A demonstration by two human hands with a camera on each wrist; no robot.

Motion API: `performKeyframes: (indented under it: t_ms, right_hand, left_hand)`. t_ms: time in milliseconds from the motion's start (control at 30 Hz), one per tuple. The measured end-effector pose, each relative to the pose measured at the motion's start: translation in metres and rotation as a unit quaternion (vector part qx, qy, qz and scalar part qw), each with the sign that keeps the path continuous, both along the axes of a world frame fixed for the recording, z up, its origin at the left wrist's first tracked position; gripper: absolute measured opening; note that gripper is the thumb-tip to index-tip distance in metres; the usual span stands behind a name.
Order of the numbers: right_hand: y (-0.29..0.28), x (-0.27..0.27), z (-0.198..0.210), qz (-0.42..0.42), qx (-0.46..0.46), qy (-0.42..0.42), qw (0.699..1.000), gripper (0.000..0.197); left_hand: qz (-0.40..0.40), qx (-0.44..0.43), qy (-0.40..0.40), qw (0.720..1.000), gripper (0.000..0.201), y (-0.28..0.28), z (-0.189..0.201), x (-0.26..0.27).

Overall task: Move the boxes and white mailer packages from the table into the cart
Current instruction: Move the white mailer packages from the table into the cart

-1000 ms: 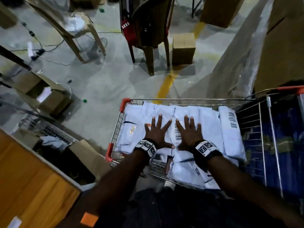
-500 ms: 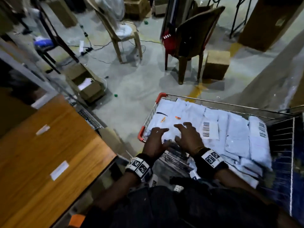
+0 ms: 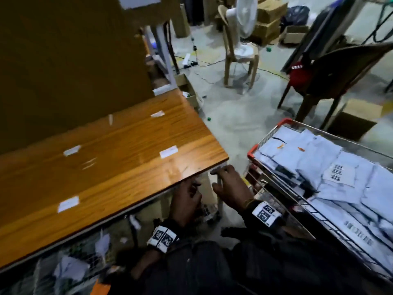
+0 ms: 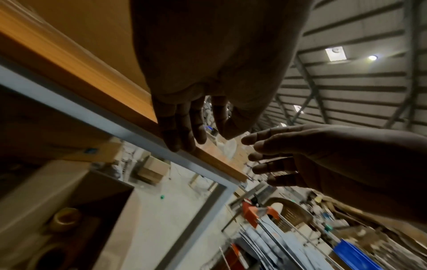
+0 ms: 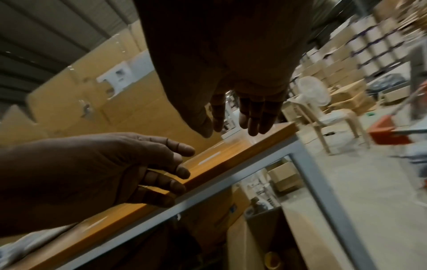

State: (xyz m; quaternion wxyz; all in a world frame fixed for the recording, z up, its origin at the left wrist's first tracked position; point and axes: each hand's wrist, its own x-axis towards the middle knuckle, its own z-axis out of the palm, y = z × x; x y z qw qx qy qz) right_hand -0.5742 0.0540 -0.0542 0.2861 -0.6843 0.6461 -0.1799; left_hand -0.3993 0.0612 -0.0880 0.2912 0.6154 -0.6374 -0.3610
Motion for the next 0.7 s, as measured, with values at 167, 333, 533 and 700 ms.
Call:
performKeyframes:
  t_ms: [167, 333, 533, 700]
  right_hand:
    - [0.027, 0.098, 0.005, 0.092, -0.004, -0.009, 0.996, 0.038]
    - [0.047, 0.187, 0.011, 0.197, 0.011, 0.002, 0.98, 0.044]
    - [0.062, 0.27, 0.016, 0.302, -0.008, 0.027, 0.953, 0.047]
    - [0.068, 0.334, 0.013, 0.365, -0.009, 0.015, 0.931, 0.043]
  left_hand:
    - [0.095, -0.031, 0.007, 0.995, 0.021, 0.06, 0.007, 0.09]
    - [0.204, -0.015, 0.023, 0.979, 0.019, 0.109, 0.01, 0.167]
    - [0.31, -0.003, 0.04, 0.95, 0.019, 0.157, 0.009, 0.233]
    - [0.369, -0.018, 0.049, 0.928, 0.02, 0.178, 0.007, 0.278]
